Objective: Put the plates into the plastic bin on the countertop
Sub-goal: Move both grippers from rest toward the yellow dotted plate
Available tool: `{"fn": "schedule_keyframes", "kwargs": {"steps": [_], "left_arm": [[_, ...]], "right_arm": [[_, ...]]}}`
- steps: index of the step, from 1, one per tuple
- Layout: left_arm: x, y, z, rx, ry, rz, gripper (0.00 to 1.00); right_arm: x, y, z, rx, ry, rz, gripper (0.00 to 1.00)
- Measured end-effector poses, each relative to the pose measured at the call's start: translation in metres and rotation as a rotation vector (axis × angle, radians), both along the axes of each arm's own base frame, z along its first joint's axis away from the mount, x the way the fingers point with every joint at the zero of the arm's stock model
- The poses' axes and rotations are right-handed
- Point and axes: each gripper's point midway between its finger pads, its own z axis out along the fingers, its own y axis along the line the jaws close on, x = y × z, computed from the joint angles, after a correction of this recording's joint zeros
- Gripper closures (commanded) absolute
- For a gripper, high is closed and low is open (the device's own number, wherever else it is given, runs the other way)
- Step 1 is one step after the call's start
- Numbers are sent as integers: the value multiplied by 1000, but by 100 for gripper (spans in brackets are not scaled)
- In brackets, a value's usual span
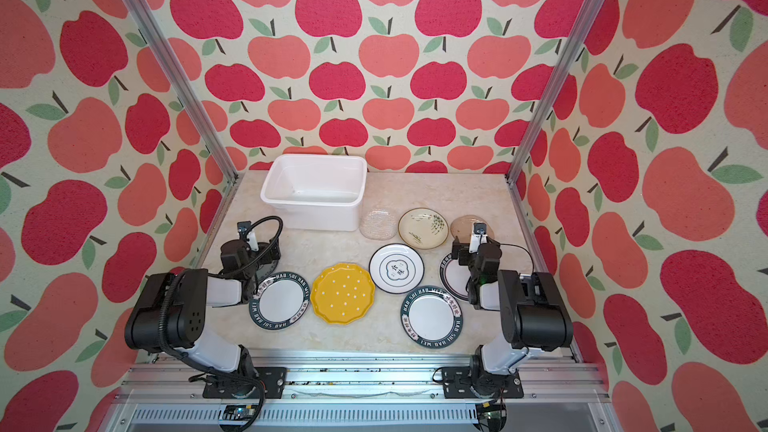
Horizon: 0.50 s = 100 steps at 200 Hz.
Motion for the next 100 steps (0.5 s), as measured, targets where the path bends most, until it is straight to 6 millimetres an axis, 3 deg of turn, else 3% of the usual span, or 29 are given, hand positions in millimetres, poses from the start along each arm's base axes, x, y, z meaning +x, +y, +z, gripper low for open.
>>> {"fn": "schedule_keyframes", "kwargs": {"steps": [100], "left_arm": [[0,0,0,0,0,0,1]], "right_arm": [[1,8,0,3,7,45,0]]}}
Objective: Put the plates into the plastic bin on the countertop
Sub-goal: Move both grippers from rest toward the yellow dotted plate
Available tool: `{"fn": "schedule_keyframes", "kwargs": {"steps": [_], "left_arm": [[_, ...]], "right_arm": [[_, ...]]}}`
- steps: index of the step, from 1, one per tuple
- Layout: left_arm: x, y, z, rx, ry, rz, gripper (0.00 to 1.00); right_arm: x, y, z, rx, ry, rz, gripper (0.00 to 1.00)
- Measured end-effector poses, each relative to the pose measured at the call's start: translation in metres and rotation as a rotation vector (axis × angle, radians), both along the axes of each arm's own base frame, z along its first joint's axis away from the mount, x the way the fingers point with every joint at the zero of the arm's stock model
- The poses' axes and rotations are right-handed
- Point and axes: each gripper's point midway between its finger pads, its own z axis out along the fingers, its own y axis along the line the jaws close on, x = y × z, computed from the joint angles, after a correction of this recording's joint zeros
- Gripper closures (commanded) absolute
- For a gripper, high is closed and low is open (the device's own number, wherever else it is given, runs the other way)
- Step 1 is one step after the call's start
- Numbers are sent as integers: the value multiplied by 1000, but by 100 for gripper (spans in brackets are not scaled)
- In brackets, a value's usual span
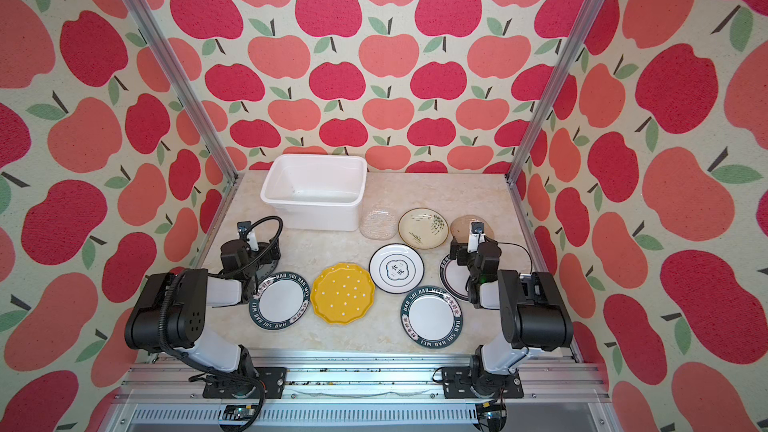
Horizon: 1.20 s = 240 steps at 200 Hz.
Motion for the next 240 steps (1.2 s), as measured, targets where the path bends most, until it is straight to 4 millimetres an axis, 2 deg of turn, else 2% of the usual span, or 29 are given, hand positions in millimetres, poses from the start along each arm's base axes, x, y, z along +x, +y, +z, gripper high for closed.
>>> {"fn": "schedule_keyframes", "kwargs": {"steps": [72,91,110,123,131,152,161,170,181,189,205,220,229,240], "left_arm": [[-1,4,2,-17,-12,-13,1],[-2,0,2,-31,16,-35,1],[2,-1,18,-34,49,-21,1],[10,1,44,-46,48,7,1],[15,2,62,-57,43,22,1],[20,5,115,-81,8,51,1],[17,5,139,-95,-18,57,1],[11,6,159,-121,-42,73,1],[3,10,180,-176,-70,105,1],[-5,18,193,-247,-92,154,1],[-20,41,206,-397,-122,239,1],[-30,63,205,-526,-124,298,1],[-33,67,199,-584,-104,308,1],[-35,58,190,-635,-56,281,1]], "right_arm": [[0,2,0,1,0,8,0],[-2,6,2,-12,6,18,1],[-3,10,16,-34,15,16,0],[0,14,42,-41,-3,18,0],[2,15,66,-38,-28,18,0],[5,16,147,47,-110,-6,0],[2,12,186,141,-142,-49,1],[-4,6,214,248,-159,-96,1],[-15,-2,238,367,-175,-131,1],[-23,-8,247,449,-188,-141,0],[-34,-10,244,575,-171,-143,1],[-36,3,227,659,-80,-110,2],[-33,17,213,683,5,-78,2],[-29,36,197,692,125,-33,2]]}}
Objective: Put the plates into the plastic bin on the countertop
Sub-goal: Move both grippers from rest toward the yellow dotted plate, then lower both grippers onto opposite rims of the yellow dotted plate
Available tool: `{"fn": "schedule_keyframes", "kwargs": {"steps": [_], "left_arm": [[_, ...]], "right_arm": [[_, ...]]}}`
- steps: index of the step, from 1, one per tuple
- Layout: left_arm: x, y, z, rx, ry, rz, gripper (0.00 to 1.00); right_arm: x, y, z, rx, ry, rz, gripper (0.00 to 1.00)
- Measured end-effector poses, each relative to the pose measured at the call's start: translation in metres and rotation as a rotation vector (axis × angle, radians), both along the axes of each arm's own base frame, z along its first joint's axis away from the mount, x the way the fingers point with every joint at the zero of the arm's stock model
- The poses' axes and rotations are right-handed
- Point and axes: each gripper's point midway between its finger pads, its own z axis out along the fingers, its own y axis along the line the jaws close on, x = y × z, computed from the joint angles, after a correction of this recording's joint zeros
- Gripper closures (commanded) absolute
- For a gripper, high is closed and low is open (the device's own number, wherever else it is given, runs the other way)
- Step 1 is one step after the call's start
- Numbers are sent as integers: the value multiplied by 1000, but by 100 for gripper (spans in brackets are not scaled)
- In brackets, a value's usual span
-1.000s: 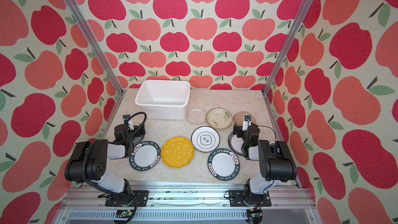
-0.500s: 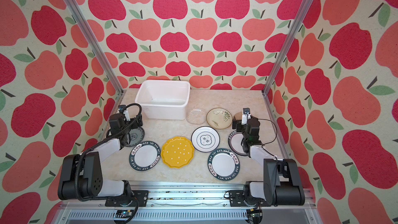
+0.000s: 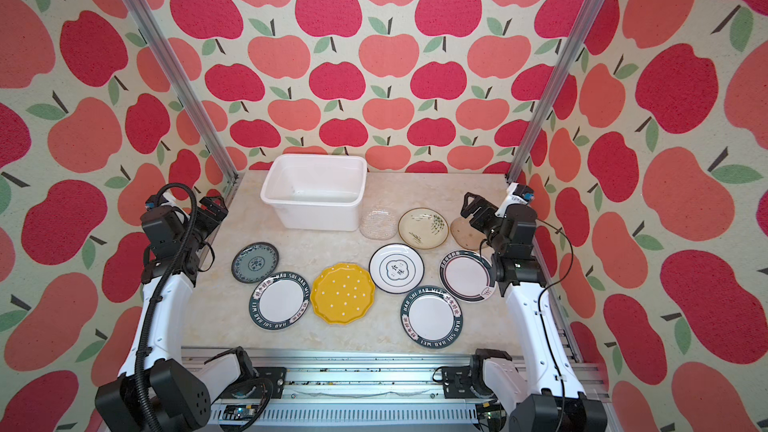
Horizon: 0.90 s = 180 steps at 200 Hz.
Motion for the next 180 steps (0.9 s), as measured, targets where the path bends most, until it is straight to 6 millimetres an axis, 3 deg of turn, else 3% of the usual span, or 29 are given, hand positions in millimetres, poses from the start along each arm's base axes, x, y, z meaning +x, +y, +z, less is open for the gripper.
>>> {"fn": "schedule_keyframes", "kwargs": {"steps": [17,32,57,76,97,115,144,180], "left_arm": [[-2,-32,-14,-27,79,-110,1],[-3,-70,-22,-7,158,-241,1],[-8,-144,-37,91,299,-516,1],[-23,-193,-64,158,434,-720,3],[-47,-226,-100,208,593,-893,3],[-68,-240,-124,231,703,-994,1],[-88,-252,-146,267,803,-1109,1],[-92,-258,-162,277,850,-1153,1]], "right_arm": [[-2,43,-19,0,119,167,2],[-17,85,-34,-4,195,332,4],[-69,152,-70,-27,321,607,4],[-118,186,-106,-65,412,772,4],[-165,197,-148,-114,504,876,3],[-187,196,-175,-133,534,901,3],[-193,195,-199,-135,541,890,3],[-184,208,-222,-136,565,898,5]]}}
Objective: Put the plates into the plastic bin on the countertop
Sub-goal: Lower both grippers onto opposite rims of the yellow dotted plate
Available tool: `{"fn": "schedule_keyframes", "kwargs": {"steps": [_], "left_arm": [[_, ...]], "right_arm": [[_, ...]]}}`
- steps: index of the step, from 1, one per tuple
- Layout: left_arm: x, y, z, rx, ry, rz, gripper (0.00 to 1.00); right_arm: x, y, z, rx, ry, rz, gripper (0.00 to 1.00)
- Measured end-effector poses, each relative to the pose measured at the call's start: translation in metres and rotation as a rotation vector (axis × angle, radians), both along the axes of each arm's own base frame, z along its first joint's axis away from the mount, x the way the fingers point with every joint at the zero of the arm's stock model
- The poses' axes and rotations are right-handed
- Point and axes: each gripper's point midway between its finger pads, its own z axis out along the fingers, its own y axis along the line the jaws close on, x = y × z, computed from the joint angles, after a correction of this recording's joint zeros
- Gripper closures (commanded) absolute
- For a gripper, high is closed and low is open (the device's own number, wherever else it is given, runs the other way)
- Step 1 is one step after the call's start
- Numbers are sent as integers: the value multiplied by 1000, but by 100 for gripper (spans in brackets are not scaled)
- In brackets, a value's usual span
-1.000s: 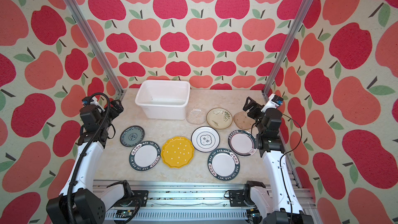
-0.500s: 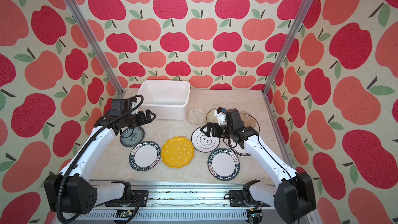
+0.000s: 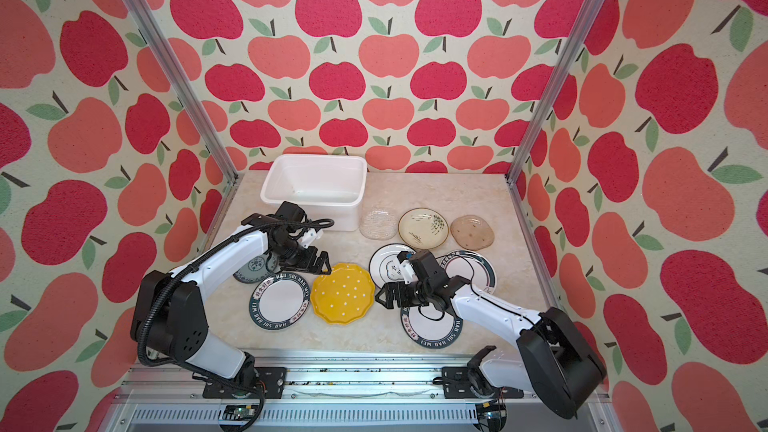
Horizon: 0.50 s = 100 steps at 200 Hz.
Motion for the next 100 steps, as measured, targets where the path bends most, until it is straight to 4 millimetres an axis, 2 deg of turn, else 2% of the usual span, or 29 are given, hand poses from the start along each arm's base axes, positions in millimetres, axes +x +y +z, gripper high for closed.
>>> {"fn": "schedule_keyframes", "kwargs": {"steps": [32,56,100], "left_arm": [[4,1,-10,13,2,2,3],[5,2,-18,27,8,8,6],[2,2,-34,28,44,13,14]], "right_arm": [[-1,24,-16,-3,67,64,8],[3,41,-14,18,76,98,9],[7,58,-14,45,99,132,9]]}}
